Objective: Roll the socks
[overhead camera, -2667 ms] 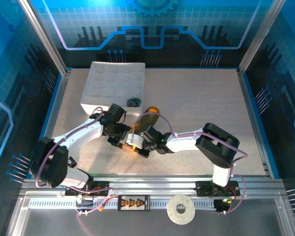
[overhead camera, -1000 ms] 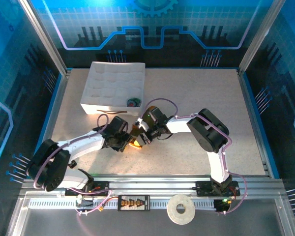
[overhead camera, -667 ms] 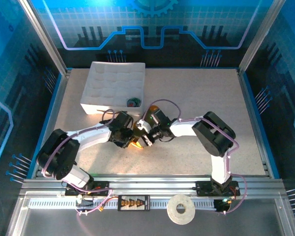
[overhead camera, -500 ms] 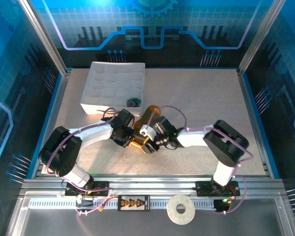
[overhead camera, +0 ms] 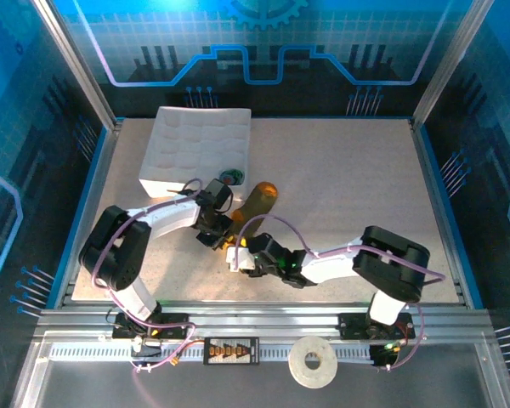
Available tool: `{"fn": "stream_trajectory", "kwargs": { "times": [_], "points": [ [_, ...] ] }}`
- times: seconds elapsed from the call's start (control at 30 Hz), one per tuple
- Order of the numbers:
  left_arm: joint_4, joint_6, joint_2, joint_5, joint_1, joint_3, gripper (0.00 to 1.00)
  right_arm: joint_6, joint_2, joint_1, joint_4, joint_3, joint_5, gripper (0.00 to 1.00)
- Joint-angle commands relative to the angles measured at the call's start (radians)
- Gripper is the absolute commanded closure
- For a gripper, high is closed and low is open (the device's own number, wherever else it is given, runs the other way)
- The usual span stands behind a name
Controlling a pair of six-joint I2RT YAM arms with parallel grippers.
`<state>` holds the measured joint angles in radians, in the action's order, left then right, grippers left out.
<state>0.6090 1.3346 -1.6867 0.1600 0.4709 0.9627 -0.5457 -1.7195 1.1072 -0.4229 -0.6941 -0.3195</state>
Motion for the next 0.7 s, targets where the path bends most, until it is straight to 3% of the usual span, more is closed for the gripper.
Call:
{"fn": "stream_trajectory", "kwargs": {
  "times": [0.0,0.1,0.23,0.37,0.47,0.67],
  "points": [
    [0.133,-0.021,-0.076,-0.019,-0.005,-0.045,0.91,-0.060,-0.051,0.013,-0.022,-0.052,-0.064,0.57],
    [0.133,-0.031,-0.077,-0.015,-0.009,-0.038,0.91,-0.052,-0.087,0.011,0.015,-0.082,-0.057,0.74],
    [0.137,-0.041,-0.062,-0.015,-0.012,-0.035,0.91,0.009,-0.140,-0.002,0.083,-0.118,-0.102,0.84],
    [0.130,-0.048,-0.005,-0.017,-0.013,-0.040,0.87,0.107,-0.145,-0.030,0.202,-0.134,-0.035,0.95],
    [0.132,-0.046,0.058,-0.015,-0.015,-0.043,0.78,0.162,-0.132,-0.050,0.266,-0.134,0.070,1.00],
    [0.158,-0.031,0.197,-0.034,-0.034,-0.052,0.48,0.312,-0.136,-0.122,0.368,-0.157,0.320,1.00]
  ]
}}
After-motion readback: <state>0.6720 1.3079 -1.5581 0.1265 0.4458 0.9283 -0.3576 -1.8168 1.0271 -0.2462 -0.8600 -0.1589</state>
